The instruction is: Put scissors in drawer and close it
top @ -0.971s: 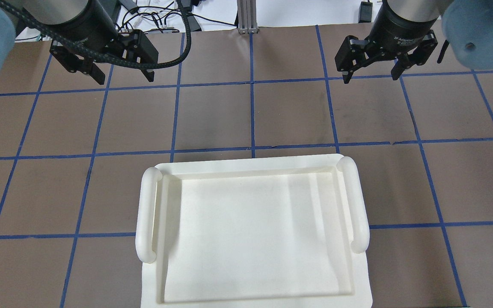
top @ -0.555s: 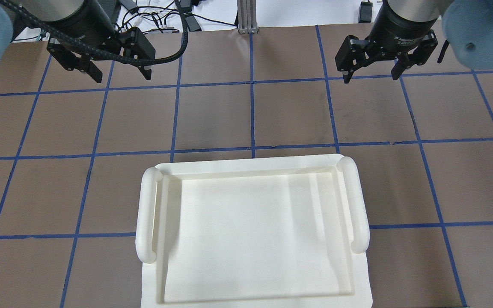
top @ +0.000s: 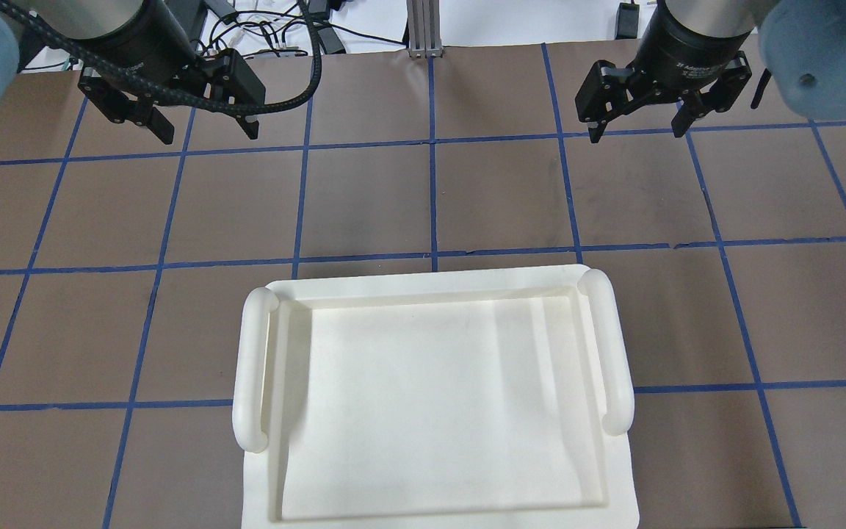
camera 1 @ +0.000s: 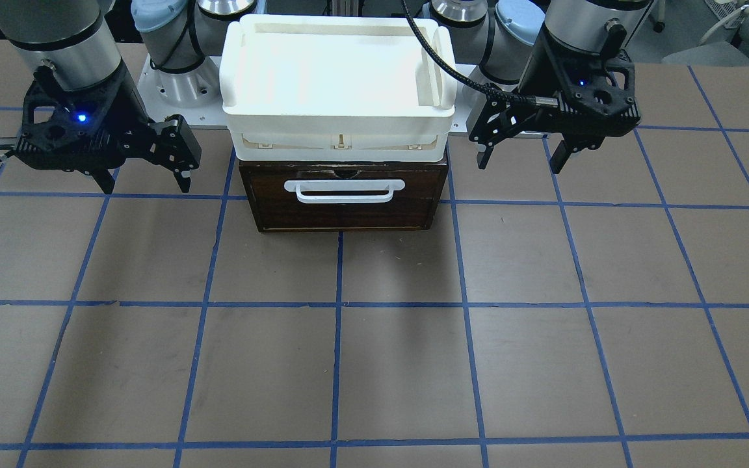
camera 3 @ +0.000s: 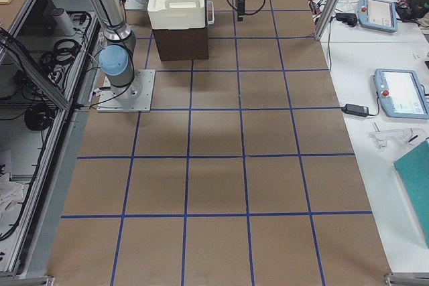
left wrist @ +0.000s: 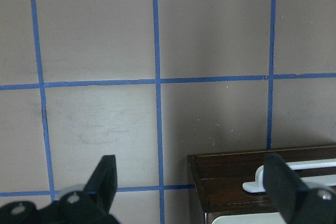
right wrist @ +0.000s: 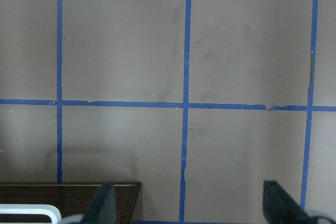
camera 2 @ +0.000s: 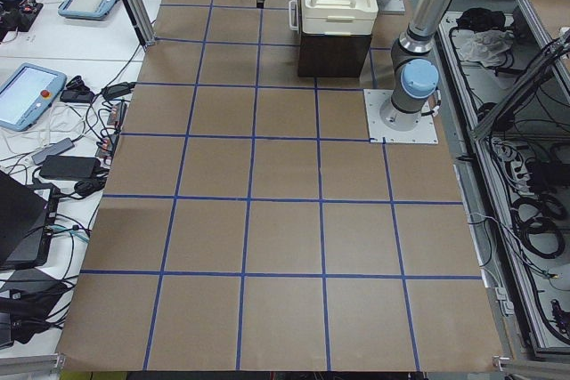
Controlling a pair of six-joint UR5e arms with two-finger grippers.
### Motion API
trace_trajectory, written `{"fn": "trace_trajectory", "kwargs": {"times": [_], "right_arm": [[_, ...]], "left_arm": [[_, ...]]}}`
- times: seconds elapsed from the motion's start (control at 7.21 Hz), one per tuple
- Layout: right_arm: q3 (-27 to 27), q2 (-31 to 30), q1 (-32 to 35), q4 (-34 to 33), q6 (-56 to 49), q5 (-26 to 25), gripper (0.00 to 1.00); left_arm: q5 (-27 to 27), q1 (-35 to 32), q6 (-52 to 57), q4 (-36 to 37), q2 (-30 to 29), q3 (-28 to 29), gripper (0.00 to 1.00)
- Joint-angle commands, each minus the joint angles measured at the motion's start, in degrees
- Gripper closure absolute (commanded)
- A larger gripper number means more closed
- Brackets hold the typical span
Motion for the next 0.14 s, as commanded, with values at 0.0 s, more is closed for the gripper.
{"fn": "trace_trajectory", "kwargs": {"times": [0.0], "right_arm": [[0.0,0.0,0.0,0.08,-0.05,0.0,0.0]], "left_arm": [[0.0,0.0,0.1,-0.44,0.25,-0.09,0.0]]}}
